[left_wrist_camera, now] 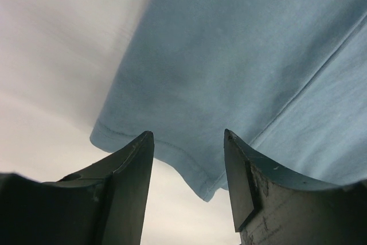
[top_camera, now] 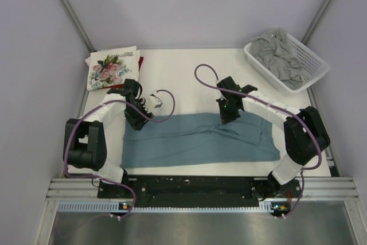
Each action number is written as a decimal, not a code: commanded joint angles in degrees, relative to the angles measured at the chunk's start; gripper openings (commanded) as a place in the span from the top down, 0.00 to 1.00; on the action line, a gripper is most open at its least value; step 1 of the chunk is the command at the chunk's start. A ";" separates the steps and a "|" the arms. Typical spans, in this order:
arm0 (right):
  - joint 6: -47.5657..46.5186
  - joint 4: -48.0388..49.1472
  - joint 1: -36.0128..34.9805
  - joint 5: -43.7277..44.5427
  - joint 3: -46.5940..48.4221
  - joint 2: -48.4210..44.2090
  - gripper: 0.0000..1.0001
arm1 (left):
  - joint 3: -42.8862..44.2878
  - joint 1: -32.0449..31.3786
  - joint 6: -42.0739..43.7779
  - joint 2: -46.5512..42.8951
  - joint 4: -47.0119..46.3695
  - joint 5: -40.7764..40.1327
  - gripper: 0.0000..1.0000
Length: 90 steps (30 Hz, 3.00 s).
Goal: Fold and stack the t-shirts
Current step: Fold the other side of the tshirt into a rectangle
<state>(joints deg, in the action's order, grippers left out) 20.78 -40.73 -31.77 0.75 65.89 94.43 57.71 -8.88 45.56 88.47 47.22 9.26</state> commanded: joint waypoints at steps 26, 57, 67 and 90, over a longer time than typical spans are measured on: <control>8.93 0.21 -0.18 -10.77 -12.87 -24.28 0.59 | 11.97 -15.70 -0.02 -0.75 4.89 19.12 0.44; 0.93 10.67 22.54 -9.90 -24.93 -17.26 1.00 | 27.28 -43.94 -24.91 27.28 -9.25 26.60 0.45; 4.88 5.40 22.45 -8.14 -28.62 -28.24 1.00 | 28.42 -43.94 -22.01 26.24 -6.09 27.14 1.00; 9.90 20.77 30.36 -1.02 -36.35 -39.85 1.00 | 36.24 -43.85 -22.01 30.10 -14.44 -0.98 1.00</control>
<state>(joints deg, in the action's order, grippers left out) 31.33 -27.73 -1.96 -2.11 31.62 55.40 91.85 -52.77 24.10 116.60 34.94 14.94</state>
